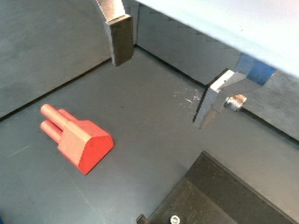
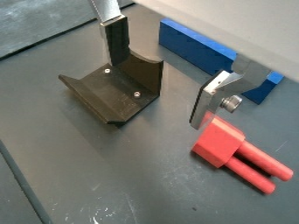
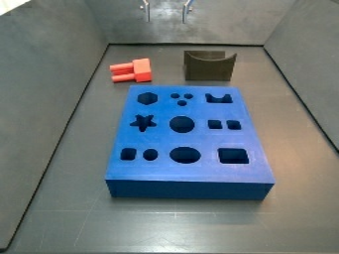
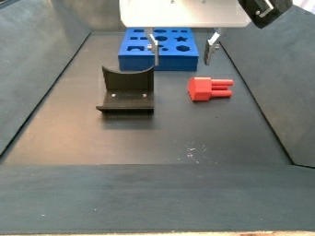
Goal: Pick up the 3 prong object. Move up. Rotate the 3 prong object. Place the 3 prong object on the fixture. Regrasp the 3 prong object. Move to above the board. Insert the 3 prong object.
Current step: Pick up the 3 prong object.
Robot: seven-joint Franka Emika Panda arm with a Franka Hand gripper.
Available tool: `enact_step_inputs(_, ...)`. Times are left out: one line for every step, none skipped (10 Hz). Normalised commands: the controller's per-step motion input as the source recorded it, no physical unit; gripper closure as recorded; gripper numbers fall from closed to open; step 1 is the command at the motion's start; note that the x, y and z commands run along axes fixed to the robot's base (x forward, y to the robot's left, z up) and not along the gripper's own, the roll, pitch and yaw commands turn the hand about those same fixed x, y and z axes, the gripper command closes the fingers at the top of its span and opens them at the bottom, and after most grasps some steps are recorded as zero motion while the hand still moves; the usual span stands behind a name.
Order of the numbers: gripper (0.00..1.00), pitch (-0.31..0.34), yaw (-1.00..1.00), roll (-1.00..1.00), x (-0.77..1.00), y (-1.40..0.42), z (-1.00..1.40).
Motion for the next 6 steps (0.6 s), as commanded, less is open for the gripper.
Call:
enact_step_inputs(0.00,-0.011,0.00,0.00,0.00,0.00,0.00)
enact_step_inputs(0.00,0.000,-0.01,0.00,-0.01,0.00,0.00)
enact_step_inputs(0.00,0.000,-0.35,0.00,-0.09,-0.01,-0.18)
enact_step_inputs(0.00,0.000,-0.42,0.00,0.09,0.05,-0.14)
enact_step_inputs(0.00,0.063,-0.89,0.04,-0.13,-0.02,-0.28)
enact_step_inputs(0.00,0.046,-0.99,0.07,-0.07,0.00,-0.30)
